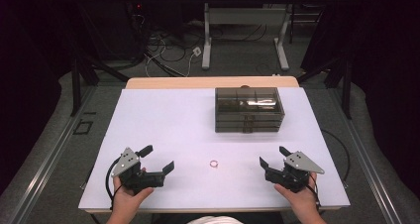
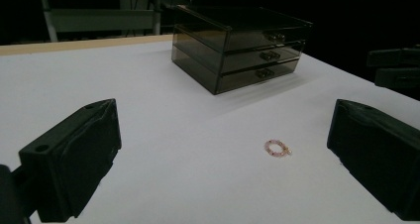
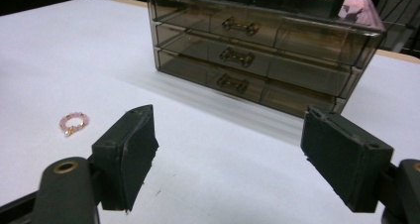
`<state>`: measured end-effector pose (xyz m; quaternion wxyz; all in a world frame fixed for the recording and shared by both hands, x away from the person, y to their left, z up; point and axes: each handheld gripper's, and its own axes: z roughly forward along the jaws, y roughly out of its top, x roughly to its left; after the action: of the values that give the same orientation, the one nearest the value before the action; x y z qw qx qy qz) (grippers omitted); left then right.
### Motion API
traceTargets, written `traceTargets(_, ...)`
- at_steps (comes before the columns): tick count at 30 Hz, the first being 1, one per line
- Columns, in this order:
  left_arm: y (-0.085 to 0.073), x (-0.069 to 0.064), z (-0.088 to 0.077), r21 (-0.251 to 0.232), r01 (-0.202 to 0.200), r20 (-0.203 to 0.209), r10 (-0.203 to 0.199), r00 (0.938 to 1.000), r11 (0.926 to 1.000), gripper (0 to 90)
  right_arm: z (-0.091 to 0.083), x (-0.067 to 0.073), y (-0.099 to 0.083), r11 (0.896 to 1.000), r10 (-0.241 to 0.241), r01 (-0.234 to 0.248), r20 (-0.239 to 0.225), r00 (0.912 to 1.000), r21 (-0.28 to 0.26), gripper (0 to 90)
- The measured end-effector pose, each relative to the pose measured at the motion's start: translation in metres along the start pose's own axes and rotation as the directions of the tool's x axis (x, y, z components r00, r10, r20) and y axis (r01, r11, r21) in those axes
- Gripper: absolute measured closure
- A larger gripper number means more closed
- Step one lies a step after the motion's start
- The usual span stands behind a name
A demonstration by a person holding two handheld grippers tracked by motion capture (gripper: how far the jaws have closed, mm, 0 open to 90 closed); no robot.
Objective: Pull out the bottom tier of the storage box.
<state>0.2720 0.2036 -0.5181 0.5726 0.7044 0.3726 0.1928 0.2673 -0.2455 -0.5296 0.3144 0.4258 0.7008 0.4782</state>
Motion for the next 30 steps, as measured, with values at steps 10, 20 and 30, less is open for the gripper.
traceTargets(10,-0.005,0.002,0.000,0.016,0.016,-0.025,-0.016,0.9996,0.9997,1.3,0.014,0.001,-0.001,1.000,-0.010,0.010,-0.059,0.9982,0.007,34.2)
traceTargets(20,-0.005,0.004,-0.001,0.015,0.028,-0.040,-0.027,0.9988,0.9995,2.1,0.020,-0.003,0.003,1.000,-0.001,0.001,-0.091,0.9959,-0.005,42.1)
traceTargets(30,-0.007,0.006,-0.001,0.021,0.056,-0.046,-0.055,0.9974,0.9982,2.6,0.019,-0.004,0.016,0.998,0.057,-0.059,-0.117,0.9915,-0.020,42.2)
